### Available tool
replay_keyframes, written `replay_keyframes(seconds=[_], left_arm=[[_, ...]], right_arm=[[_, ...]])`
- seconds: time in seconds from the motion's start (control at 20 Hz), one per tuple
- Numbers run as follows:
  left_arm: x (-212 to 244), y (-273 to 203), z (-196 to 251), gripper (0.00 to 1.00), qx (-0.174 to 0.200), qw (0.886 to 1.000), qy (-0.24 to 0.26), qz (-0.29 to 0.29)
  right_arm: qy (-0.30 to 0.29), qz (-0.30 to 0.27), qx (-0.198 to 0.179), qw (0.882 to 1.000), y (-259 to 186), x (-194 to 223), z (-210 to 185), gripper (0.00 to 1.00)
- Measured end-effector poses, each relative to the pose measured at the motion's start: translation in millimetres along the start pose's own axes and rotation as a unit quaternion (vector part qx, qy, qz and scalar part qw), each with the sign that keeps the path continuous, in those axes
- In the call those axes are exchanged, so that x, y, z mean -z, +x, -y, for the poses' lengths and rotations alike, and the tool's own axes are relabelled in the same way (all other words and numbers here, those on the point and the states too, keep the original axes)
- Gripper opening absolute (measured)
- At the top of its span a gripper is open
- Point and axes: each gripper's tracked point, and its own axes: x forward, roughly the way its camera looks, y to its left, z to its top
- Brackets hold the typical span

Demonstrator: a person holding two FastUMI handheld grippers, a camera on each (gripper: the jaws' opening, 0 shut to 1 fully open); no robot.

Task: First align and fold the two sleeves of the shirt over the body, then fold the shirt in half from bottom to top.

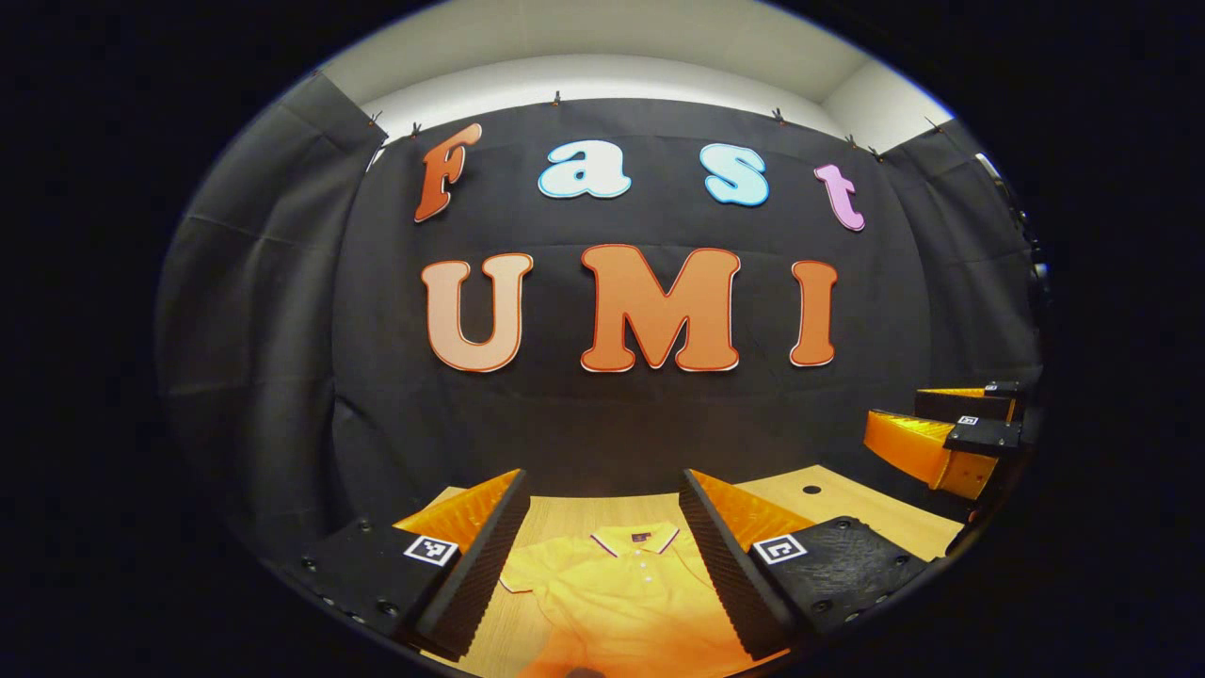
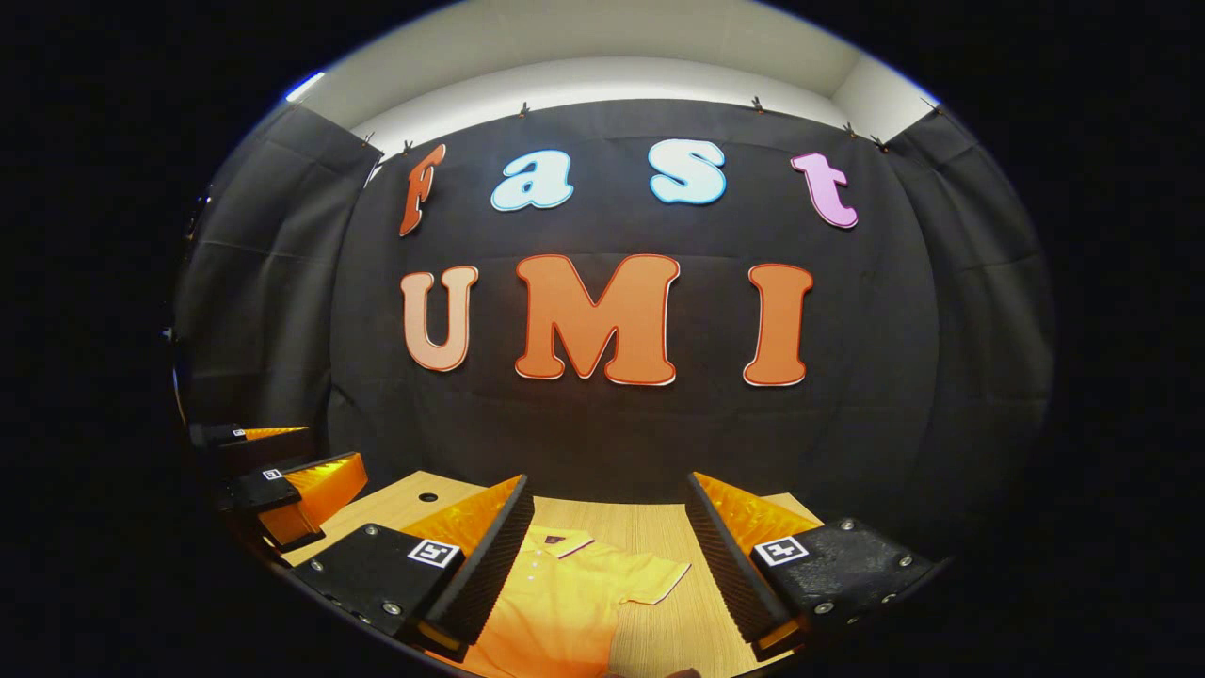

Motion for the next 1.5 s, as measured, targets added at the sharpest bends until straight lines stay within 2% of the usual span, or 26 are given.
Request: replay_keyframes(seconds=[0.2,0.4,0.7,0.85,1.1,1.4,1.5], left_arm=[[4,-5,-10,0.96,-0.002,1.000,0.006,-0.004],[-1,-7,-22,0.98,-0.003,1.000,0.027,0.007],[1,-7,-43,0.98,0.004,0.999,0.047,0.016],[7,-6,-59,0.98,0.005,0.999,0.050,0.015],[20,-3,-83,0.98,-0.013,0.999,0.048,0.002],[36,0,-102,0.98,-0.085,0.995,0.050,-0.021],[39,2,-103,0.98,-0.105,0.993,0.054,-0.031]], right_arm=[[0.011,-0.029,0.006,0.999,9,18,0,0.98],[0.017,-0.069,0.031,0.997,29,42,12,0.98],[0.045,-0.164,0.065,0.983,65,96,27,0.98],[0.060,-0.208,0.086,0.972,80,119,34,0.98],[0.077,-0.278,0.090,0.953,103,157,37,0.98],[0.101,-0.380,0.074,0.917,134,220,55,0.97],[0.117,-0.412,0.071,0.901,146,243,64,0.98]])
